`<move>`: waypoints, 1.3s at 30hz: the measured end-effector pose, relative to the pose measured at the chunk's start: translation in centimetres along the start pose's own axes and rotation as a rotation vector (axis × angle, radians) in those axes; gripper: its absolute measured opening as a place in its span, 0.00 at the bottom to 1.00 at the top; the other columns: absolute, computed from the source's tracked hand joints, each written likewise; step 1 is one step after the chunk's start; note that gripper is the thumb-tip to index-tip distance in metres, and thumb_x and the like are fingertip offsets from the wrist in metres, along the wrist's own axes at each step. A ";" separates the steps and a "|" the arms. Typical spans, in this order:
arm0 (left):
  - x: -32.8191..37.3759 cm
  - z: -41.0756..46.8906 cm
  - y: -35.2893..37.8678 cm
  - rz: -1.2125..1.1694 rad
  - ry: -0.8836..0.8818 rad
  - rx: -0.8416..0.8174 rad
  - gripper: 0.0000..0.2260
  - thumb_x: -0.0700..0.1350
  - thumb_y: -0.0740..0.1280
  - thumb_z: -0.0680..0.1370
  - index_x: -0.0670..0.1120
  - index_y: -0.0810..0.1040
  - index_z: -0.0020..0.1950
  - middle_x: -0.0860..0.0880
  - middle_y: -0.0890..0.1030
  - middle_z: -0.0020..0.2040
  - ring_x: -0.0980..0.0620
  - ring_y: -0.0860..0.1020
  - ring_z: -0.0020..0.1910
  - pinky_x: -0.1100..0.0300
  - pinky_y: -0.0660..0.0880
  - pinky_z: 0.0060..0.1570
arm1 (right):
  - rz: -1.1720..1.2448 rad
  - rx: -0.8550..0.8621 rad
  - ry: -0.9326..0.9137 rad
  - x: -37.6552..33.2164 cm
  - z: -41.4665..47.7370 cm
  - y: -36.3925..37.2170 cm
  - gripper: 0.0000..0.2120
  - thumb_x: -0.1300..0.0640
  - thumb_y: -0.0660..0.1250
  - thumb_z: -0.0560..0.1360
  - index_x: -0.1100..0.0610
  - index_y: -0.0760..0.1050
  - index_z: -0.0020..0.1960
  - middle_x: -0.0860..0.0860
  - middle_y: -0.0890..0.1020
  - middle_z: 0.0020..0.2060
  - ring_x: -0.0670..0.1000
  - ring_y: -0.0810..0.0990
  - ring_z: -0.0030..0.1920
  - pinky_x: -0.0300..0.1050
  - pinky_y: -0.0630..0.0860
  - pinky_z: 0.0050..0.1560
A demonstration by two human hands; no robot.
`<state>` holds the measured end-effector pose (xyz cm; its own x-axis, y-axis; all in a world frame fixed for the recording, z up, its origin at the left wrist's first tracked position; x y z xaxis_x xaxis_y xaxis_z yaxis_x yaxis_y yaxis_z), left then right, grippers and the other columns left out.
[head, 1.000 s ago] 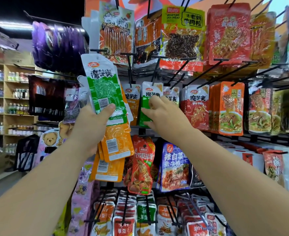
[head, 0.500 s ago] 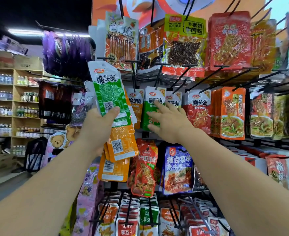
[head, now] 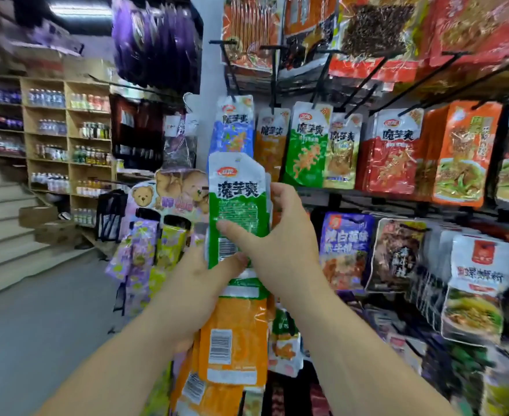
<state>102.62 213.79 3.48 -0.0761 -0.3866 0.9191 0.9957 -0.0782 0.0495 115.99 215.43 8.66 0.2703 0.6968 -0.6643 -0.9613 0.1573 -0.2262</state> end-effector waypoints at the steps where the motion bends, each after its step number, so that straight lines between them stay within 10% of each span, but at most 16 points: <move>1: -1.1 -1.0 -0.4 0.001 -0.031 0.006 0.16 0.54 0.73 0.79 0.50 0.81 0.65 0.44 0.86 0.58 0.41 0.85 0.56 0.42 0.82 0.55 | 0.002 -0.008 0.011 0.9 -1.2 0.5 0.26 0.49 0.84 0.66 0.39 0.71 0.55 0.36 0.81 0.49 0.34 0.80 0.49 0.32 0.76 0.47; 4: -4.9 -4.2 -1.3 -0.046 -0.163 0.062 0.28 0.66 0.78 0.68 0.59 0.80 0.64 0.47 0.85 0.62 0.39 0.82 0.63 0.33 0.77 0.62 | 0.051 -0.079 0.118 3.6 -4.8 2.0 0.28 0.51 0.84 0.67 0.45 0.73 0.60 0.41 0.84 0.51 0.40 0.83 0.49 0.41 0.80 0.48; 9: -10.9 -8.9 -1.9 -0.157 -0.361 0.152 0.10 0.47 0.74 0.79 0.47 0.84 0.59 0.38 0.87 0.54 0.37 0.86 0.50 0.40 0.82 0.53 | 0.083 -0.183 0.262 8.6 -10.6 5.0 0.24 0.55 0.81 0.71 0.49 0.74 0.63 0.37 0.81 0.49 0.31 0.79 0.46 0.28 0.74 0.46; 13: -14.9 -12.1 -2.2 -0.232 -0.531 0.238 0.12 0.45 0.72 0.78 0.45 0.83 0.61 0.38 0.87 0.53 0.38 0.86 0.49 0.40 0.83 0.52 | 0.148 -0.248 0.461 12.9 -15.3 7.1 0.26 0.59 0.79 0.74 0.49 0.74 0.69 0.42 0.85 0.55 0.40 0.84 0.53 0.52 0.81 0.59; 17: -17.8 -15.1 -2.8 -0.252 -0.696 0.326 0.14 0.50 0.70 0.82 0.43 0.81 0.64 0.38 0.87 0.51 0.40 0.87 0.43 0.47 0.85 0.41 | 0.186 -0.331 0.560 15.3 -19.3 7.6 0.27 0.58 0.77 0.75 0.45 0.72 0.71 0.35 0.82 0.58 0.32 0.79 0.57 0.41 0.79 0.60; 23: -20.3 -17.4 -3.3 -0.218 -0.775 0.367 0.12 0.49 0.70 0.82 0.46 0.82 0.63 0.39 0.87 0.53 0.36 0.86 0.50 0.36 0.82 0.55 | 0.222 -0.458 0.716 17.1 -22.9 6.8 0.29 0.58 0.75 0.77 0.29 0.68 0.65 0.16 0.74 0.52 0.20 0.70 0.56 0.30 0.71 0.58; 27: -21.2 -17.4 -3.7 -0.128 -0.742 0.378 0.09 0.45 0.71 0.82 0.50 0.82 0.62 0.43 0.88 0.54 0.38 0.86 0.52 0.33 0.81 0.56 | 0.247 -0.430 0.770 17.5 -23.6 7.0 0.38 0.56 0.76 0.75 0.30 0.64 0.75 0.36 0.72 0.73 0.47 0.70 0.75 0.58 0.72 0.72; 29: -21.2 -17.2 -3.6 -0.120 -0.714 0.422 0.09 0.43 0.69 0.83 0.48 0.81 0.62 0.44 0.88 0.52 0.39 0.87 0.50 0.38 0.83 0.53 | 0.240 -0.442 0.754 17.5 -23.6 6.8 0.38 0.59 0.73 0.77 0.29 0.62 0.76 0.34 0.66 0.76 0.47 0.64 0.78 0.56 0.68 0.75; 31: -21.3 -16.9 -3.4 -0.129 -0.689 0.483 0.07 0.42 0.69 0.83 0.47 0.82 0.61 0.44 0.88 0.50 0.40 0.87 0.47 0.43 0.83 0.49 | 0.207 -0.461 0.737 17.1 -23.5 6.4 0.39 0.64 0.69 0.81 0.29 0.58 0.76 0.30 0.60 0.76 0.44 0.64 0.77 0.31 0.67 0.63; 33: -21.5 -16.7 -3.6 -0.092 -0.655 0.555 0.07 0.43 0.69 0.83 0.46 0.82 0.61 0.44 0.88 0.49 0.41 0.87 0.47 0.44 0.84 0.48 | 0.130 -0.489 0.720 16.9 -23.5 6.2 0.40 0.66 0.65 0.82 0.26 0.54 0.76 0.32 0.57 0.78 0.49 0.80 0.60 0.42 0.74 0.61; 34: -21.8 -16.6 -4.0 -0.046 -0.633 0.592 0.08 0.44 0.69 0.83 0.47 0.83 0.61 0.45 0.88 0.49 0.40 0.87 0.48 0.42 0.83 0.50 | 0.079 -0.503 0.703 16.8 -23.5 6.1 0.41 0.67 0.63 0.83 0.24 0.53 0.74 0.33 0.56 0.79 0.53 0.83 0.48 0.39 0.80 0.37; 35: -22.0 -16.5 -4.4 0.007 -0.611 0.620 0.07 0.45 0.69 0.83 0.50 0.83 0.60 0.47 0.88 0.50 0.40 0.86 0.50 0.38 0.82 0.54 | 0.029 -0.514 0.678 16.9 -23.6 6.2 0.42 0.68 0.61 0.83 0.23 0.52 0.72 0.35 0.56 0.80 0.53 0.83 0.45 0.38 0.73 0.33; 37: -22.1 -16.1 -4.8 0.066 -0.572 0.653 0.06 0.47 0.69 0.82 0.52 0.82 0.59 0.49 0.88 0.51 0.42 0.86 0.52 0.34 0.80 0.57 | -0.028 -0.559 0.623 16.8 -23.8 6.5 0.42 0.69 0.59 0.83 0.24 0.52 0.72 0.33 0.58 0.78 0.48 0.79 0.63 0.46 0.82 0.51; 39: -21.9 -15.8 -4.5 0.083 -0.531 0.632 0.07 0.45 0.68 0.83 0.52 0.82 0.61 0.50 0.88 0.52 0.44 0.86 0.52 0.36 0.81 0.56 | -0.007 -0.629 0.560 16.6 -24.3 7.3 0.39 0.69 0.57 0.84 0.26 0.54 0.75 0.28 0.57 0.75 0.29 0.59 0.75 0.31 0.68 0.70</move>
<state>99.00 208.12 -23.05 -0.1240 0.1291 0.9839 0.8510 0.5237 0.0385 114.78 211.11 -21.32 0.4222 0.2206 -0.8792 -0.7957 -0.3745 -0.4761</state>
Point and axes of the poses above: each hand's wrist, its own z-axis towards the middle knuckle, its own y-axis out of the palm, x = y × z, the point moved 1 cm from there along z, towards the middle knuckle
